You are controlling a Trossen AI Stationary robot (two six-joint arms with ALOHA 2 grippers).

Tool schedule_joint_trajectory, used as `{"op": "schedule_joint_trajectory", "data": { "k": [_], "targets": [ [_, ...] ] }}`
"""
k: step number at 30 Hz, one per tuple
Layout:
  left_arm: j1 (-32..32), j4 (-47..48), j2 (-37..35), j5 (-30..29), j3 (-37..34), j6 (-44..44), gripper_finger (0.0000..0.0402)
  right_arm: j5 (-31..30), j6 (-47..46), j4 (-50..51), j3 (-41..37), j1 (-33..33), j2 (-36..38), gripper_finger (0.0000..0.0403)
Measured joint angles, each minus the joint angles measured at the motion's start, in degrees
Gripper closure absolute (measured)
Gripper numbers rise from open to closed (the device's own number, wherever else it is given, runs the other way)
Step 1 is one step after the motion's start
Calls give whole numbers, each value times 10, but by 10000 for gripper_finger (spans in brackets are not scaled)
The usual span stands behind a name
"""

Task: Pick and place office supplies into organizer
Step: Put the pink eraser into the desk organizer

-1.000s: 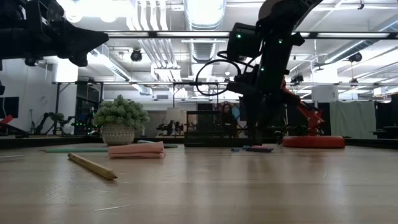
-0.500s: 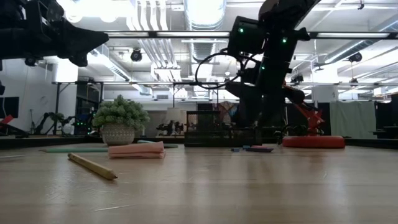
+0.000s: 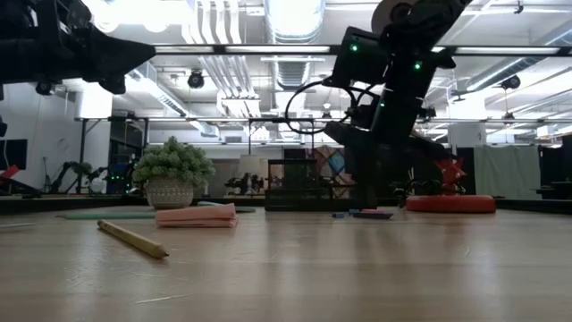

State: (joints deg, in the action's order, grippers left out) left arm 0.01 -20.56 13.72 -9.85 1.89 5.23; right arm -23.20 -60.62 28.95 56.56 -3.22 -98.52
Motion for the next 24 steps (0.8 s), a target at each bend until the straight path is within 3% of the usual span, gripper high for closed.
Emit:
{"op": "schedule_joint_trajectory", "data": {
  "k": [9, 24],
  "targets": [
    [0, 0, 0, 0, 0, 0, 402, -40, -13, -17, -18, 13, -6, 248],
    [0, 0, -1, 0, 0, 1, 402, -39, -13, -41, -20, 22, -48, 248]
  ]
}}
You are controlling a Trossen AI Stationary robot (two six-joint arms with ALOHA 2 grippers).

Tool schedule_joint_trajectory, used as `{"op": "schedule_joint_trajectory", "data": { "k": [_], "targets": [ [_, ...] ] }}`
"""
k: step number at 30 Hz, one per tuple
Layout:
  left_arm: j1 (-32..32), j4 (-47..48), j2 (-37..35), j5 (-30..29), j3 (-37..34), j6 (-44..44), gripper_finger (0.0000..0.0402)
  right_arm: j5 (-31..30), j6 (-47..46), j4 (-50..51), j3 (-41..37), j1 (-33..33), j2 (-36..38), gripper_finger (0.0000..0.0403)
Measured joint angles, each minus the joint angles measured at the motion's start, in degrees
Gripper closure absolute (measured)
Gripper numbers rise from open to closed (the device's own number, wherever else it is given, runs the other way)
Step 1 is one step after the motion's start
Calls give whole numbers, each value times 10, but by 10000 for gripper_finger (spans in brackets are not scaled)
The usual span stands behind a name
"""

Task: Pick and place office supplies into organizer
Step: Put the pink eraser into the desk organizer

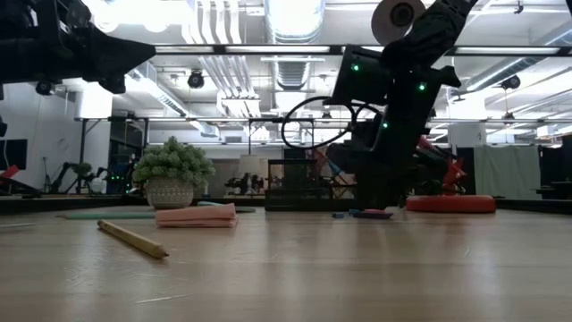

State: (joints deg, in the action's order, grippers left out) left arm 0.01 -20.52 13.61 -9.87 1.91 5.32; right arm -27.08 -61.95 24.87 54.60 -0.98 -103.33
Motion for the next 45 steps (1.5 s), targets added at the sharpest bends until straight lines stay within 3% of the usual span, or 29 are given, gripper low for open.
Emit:
{"op": "schedule_joint_trajectory", "data": {
  "k": [23, 45],
  "targets": [
    [0, 0, 0, 0, 0, 0, 402, -1, 4, -1, -14, 0, 0, 251],
    [0, 0, 0, 0, 0, 0, 402, 16, 35, 0, -14, -1, 2, 331]
  ]
}}
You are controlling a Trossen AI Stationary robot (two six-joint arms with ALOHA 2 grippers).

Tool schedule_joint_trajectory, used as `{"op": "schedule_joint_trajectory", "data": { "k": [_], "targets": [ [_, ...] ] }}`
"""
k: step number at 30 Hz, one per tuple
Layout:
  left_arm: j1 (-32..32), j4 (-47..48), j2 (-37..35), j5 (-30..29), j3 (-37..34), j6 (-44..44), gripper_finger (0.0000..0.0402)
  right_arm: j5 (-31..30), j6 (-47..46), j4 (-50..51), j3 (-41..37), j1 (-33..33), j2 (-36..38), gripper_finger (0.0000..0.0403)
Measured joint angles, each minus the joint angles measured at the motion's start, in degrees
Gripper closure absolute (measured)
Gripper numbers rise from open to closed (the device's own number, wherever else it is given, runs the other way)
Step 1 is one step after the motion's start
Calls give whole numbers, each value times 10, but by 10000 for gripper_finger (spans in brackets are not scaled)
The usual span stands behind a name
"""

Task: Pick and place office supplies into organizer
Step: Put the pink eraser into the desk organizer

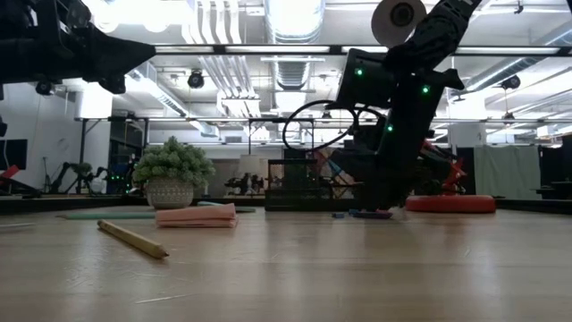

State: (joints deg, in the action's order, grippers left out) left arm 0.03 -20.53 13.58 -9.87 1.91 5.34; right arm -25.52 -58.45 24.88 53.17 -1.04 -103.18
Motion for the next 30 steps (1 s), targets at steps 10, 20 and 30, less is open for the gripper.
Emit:
{"op": "schedule_joint_trajectory", "data": {
  "k": [10, 20, 30],
  "targets": [
    [0, 0, 0, 0, 0, 0, 402, 2, 5, 1, 0, 0, 0, 343],
    [0, 0, 0, 0, 0, 0, 402, 4, 10, 3, 3, 0, 0, 344],
    [0, 0, 0, 0, 0, 0, 402, 2, 32, 6, 8, 0, -1, 344]
  ]
}}
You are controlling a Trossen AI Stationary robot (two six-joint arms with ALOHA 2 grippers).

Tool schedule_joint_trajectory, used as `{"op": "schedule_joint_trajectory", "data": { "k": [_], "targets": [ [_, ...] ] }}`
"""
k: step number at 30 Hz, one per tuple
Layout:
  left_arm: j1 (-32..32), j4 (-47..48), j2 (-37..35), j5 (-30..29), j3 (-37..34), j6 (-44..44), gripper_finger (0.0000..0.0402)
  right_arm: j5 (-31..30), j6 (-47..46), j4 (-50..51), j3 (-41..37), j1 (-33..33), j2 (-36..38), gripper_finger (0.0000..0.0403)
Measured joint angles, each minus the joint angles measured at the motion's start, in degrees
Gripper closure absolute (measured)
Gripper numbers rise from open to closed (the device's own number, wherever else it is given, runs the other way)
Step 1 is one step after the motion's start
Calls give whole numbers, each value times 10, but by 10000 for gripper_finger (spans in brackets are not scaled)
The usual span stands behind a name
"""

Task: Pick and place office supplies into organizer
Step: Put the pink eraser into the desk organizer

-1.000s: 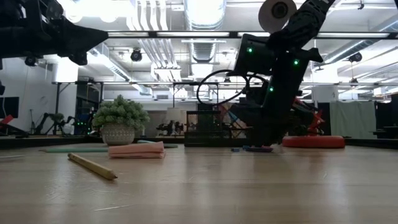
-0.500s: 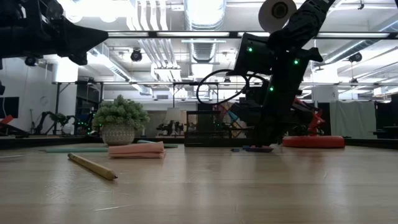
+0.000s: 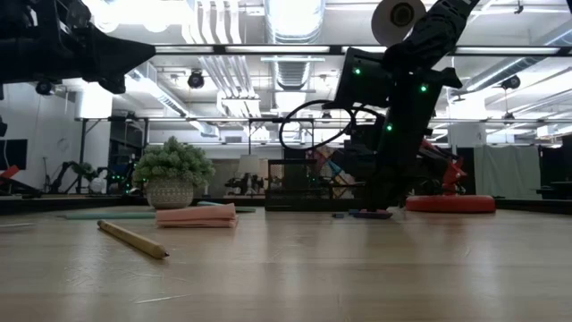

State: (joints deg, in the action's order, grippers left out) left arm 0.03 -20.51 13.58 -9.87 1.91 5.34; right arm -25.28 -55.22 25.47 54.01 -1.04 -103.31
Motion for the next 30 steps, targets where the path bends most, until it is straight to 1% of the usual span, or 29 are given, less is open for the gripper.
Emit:
{"op": "schedule_joint_trajectory", "data": {
  "k": [18, 30],
  "targets": [
    [0, 0, 0, 0, 0, 0, 402, 3, 3, -5, 2, 1, 8, 344],
    [0, 0, 0, 0, 0, 0, 402, -1, 43, -1, 30, 0, 12, 344]
  ]
}}
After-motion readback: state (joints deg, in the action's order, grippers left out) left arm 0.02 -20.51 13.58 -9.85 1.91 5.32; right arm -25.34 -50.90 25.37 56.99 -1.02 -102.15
